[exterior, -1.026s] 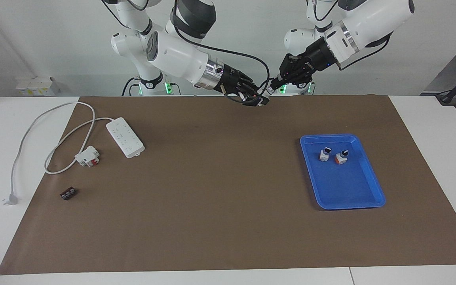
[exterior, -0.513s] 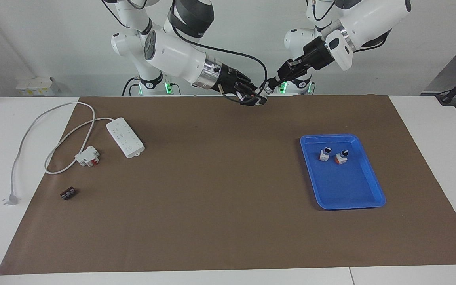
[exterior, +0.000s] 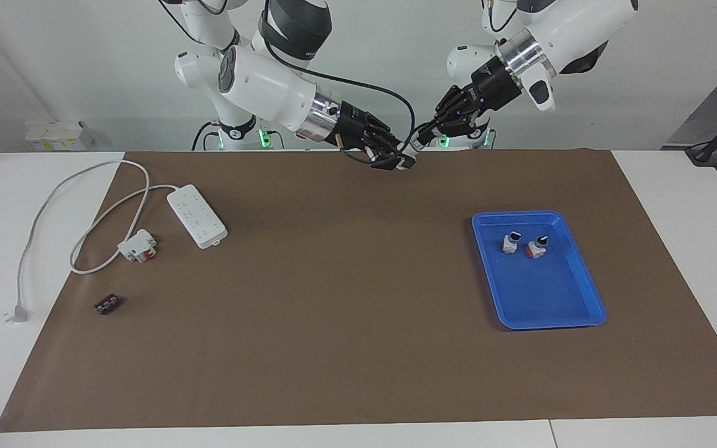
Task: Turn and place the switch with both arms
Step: 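Close the left gripper on the switch while the right gripper opens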
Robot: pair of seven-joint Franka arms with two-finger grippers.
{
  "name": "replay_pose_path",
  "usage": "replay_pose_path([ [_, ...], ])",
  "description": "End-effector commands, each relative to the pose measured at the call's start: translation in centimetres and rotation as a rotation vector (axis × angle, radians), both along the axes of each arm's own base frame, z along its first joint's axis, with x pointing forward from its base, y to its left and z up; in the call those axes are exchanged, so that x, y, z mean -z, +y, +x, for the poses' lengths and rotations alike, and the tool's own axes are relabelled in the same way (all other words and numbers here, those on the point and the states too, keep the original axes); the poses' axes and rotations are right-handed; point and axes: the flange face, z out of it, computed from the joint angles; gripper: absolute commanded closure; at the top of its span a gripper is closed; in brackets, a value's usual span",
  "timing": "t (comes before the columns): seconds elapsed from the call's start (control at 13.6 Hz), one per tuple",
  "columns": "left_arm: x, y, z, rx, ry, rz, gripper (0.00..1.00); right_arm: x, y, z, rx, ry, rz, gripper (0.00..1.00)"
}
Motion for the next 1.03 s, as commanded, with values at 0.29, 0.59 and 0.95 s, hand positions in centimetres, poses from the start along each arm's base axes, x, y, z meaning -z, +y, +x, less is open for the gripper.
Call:
replay_pose_path([
  [0.29,-0.77,-1.05,-0.13,-0.236,0.178,-0.069,1.0,0.64,1.8,-1.44,-0.033,0.021,-0.016,1.0],
  [0.59,-0.73,-0.73,0.01,-0.24,0.175,-0.063,1.0,0.85,1.84,-1.57,-0.036,0.023,-0.018,1.0],
  [0.95,-0.67,-0.43,0.1,-0.239,0.171,-0.058,1.0,0.83,1.9,-1.74,-0.051,0.022,-0.02,0.51],
])
